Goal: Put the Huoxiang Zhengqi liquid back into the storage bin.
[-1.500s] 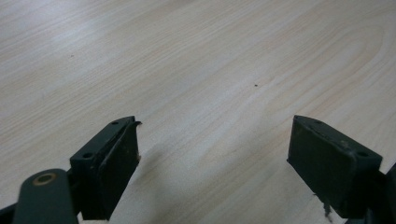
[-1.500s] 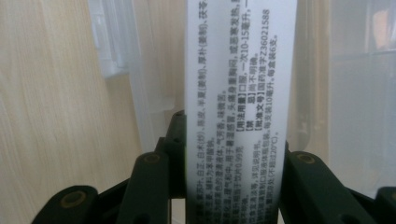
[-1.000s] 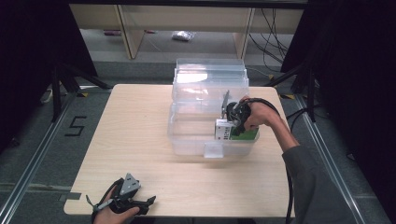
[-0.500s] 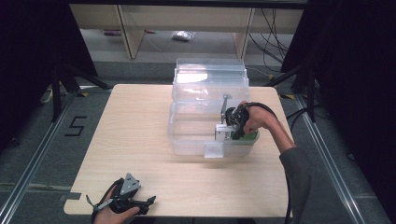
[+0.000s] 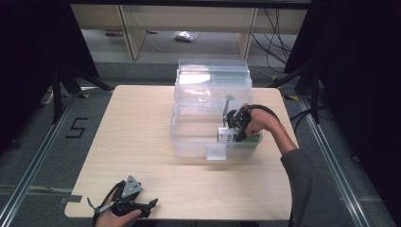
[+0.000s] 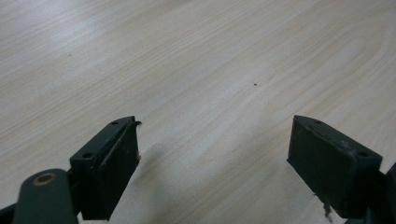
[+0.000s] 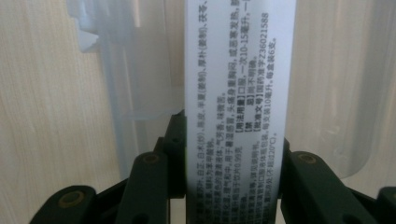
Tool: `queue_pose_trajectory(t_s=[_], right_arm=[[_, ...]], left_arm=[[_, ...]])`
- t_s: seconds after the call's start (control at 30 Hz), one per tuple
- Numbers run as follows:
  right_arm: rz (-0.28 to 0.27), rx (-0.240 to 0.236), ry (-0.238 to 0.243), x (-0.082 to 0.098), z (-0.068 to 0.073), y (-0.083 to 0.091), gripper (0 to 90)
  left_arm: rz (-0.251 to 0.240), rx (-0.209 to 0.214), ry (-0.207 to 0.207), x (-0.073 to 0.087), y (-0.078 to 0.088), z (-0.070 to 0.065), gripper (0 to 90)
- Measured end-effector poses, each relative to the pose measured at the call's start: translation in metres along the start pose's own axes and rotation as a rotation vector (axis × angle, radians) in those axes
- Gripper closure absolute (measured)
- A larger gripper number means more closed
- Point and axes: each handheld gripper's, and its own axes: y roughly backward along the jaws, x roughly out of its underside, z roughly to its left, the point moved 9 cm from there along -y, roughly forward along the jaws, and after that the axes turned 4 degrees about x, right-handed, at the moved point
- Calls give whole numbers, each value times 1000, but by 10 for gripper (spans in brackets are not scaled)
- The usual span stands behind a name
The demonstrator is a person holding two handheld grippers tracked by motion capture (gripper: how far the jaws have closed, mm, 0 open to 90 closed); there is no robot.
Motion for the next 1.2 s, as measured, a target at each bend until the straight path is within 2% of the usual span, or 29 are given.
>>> queue_pose_trajectory(t_s=[0.1, 0.13, 0.23, 0.27, 0.3, 0.33, 0.4, 0.43, 0.47, 0.5, 0.6, 0.67, 0.7, 0.73, 0.8, 0.9, 0.93, 1.03, 1.07, 1.13, 1.2], right_arm=[[13, -14, -29, 2, 2, -2, 641], [4, -16, -22, 2, 2, -5, 640], [35, -21, -56, 5, 4, -6, 638], [35, -21, -56, 5, 4, -6, 638], [3, -15, -22, 3, 1, -8, 634], [18, -17, -44, 5, 3, -8, 631], [17, -18, -41, 5, 3, -7, 628], [-3, -17, -20, 3, 2, -7, 625], [-8, -21, -40, 3, 3, -5, 620], [-22, -20, -37, 2, 2, 0, 617], [-19, -7, -53, 3, 2, 8, 612], [-39, 10, -51, 3, -1, 16, 598], [-43, 8, -73, 4, 1, 21, 594], [-67, 25, -64, 3, -2, 25, 594], [-89, 27, -95, 4, 2, 35, 590], [-95, 37, -101, 6, 1, 37, 586], [-90, 48, -135, 9, 1, 40, 575], [-111, 52, -121, 10, -1, 42, 563], [-124, 60, -172, 11, -1, 45, 551], [-132, 62, -182, 11, -1, 47, 544], [-147, 77, -216, 12, -2, 52, 522]], left_arm=[[0, 0, 0, 0, 0, 0, 158], [0, 0, 1, 0, 0, 0, 157], [1, 1, -1, 0, 0, 0, 157], [0, 1, 1, 0, 0, 0, 157], [10, 8, -7, 1, 1, 0, 158], [10, 9, -7, 1, 1, 0, 157], [9, 9, -6, 1, 1, -1, 157], [2, 4, 0, 0, 0, 0, 157], [2, 0, 1, 0, -1, 0, 157], [8, 9, -5, 0, 1, -1, 157], [12, 8, -9, 1, 1, 0, 157], [9, 6, -7, 1, 1, 0, 157], [-1, -2, 1, 0, 0, 0, 157], [2, -3, -3, 0, 0, 0, 157], [0, -2, 0, 0, 0, 0, 157], [13, 4, -7, 1, 1, 0, 157], [1, -1, -2, 0, 0, 0, 158], [12, 5, -9, 1, 1, 0, 158], [1, -5, 2, 0, -1, 1, 157], [7, -10, -1, 0, 0, 1, 157], [-1, 0, 3, 0, 0, 0, 158]])
